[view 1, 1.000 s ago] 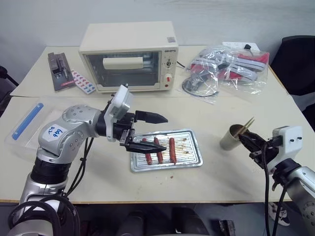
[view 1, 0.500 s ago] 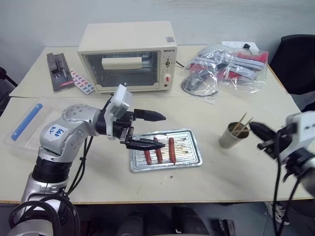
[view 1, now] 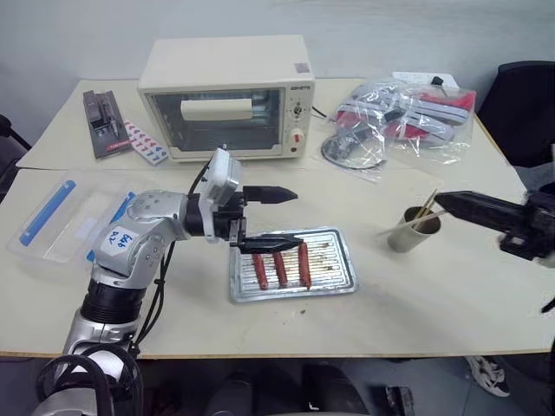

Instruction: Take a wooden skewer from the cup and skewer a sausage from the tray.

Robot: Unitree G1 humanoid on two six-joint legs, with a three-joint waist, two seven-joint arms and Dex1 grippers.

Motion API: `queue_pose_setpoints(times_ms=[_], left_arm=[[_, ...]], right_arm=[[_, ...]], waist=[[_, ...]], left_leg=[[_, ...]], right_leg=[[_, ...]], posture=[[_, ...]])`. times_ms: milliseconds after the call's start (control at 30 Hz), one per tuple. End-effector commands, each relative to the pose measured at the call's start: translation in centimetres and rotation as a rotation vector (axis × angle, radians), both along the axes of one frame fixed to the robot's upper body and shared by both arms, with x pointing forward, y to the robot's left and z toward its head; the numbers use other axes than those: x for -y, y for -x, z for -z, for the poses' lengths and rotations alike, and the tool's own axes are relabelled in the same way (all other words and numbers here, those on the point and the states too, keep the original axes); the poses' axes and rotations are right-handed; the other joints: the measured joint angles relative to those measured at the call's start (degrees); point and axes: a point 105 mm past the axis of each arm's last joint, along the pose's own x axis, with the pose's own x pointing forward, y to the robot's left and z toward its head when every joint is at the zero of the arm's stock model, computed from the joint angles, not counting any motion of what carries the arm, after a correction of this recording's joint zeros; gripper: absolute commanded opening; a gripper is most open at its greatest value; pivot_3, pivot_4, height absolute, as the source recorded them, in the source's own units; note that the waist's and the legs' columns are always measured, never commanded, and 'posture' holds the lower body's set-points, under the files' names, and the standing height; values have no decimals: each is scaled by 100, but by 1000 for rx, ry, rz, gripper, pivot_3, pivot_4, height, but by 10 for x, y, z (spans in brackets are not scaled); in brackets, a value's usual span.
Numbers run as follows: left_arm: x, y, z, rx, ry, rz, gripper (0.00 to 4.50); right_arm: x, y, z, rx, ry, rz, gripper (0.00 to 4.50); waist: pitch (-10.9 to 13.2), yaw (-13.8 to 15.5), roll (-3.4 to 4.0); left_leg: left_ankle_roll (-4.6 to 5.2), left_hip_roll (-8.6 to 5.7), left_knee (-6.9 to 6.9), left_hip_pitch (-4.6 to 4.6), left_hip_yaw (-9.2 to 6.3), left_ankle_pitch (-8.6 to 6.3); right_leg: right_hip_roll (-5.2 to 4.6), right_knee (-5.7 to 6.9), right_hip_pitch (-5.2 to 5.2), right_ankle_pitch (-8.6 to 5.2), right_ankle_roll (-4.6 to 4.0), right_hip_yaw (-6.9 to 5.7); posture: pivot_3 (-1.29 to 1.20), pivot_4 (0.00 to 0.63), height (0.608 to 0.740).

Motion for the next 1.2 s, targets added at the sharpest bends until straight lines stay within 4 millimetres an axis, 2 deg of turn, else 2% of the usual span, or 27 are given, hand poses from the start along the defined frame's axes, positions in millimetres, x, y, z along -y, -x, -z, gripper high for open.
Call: queue_pose_setpoints(times_ms=[33,167,300,500,600,700,867,1200], left_arm=[[1,1,-7,51,16,-20,4500],[2,2,-9,59,29,-32,4500],[4,1,-16,82,57,-54,4500],[13,-13,-26,108,135,-120,4500],[19,-19,-32,114,184,-137,4043],[24,-20,-34,118,205,-130,3242],[30,-20,-33,119,202,-115,2176],[35,-8,-28,101,171,-31,2176]], right_arm=[[-18,-12,-8,30,-185,-41,24],[-35,-21,-5,17,-286,-48,24],[-43,-26,-2,-4,-337,-45,24],[-55,-21,2,-6,-350,-78,24],[-58,-21,1,-5,-363,-78,0],[-59,-21,1,-1,-374,-80,0],[-59,-20,-2,9,-379,-86,0],[-59,-18,-1,13,-383,-93,0]], waist=[[0,-17,-1],[-1,-3,1],[-1,21,2],[-1,15,2],[-1,11,2],[-1,-1,2],[-1,-2,2],[-1,-1,2]], left_leg=[[-1,0,0,1,0,1],[-6,1,2,-27,-2,3],[-7,0,25,-71,-9,4],[-5,-1,35,-73,-8,3],[-5,-1,36,-73,-7,3],[-4,-1,36,-73,-6,2],[-5,-1,34,-74,-5,3],[-4,-1,35,-74,-5,3]], right_leg=[[1,1,-1,0,0,0],[0,10,-32,0,0,0],[-6,16,-64,1,2,-10],[-8,18,-63,3,4,-9],[-7,19,-63,3,5,-9],[-6,20,-64,3,5,-9],[-5,22,-68,3,5,-7],[-5,21,-68,3,5,-7]], posture=[[0,150,740],[0,150,740],[0,150,740],[0,150,740],[0,150,740],[0,150,740],[0,150,740],[0,150,740]])
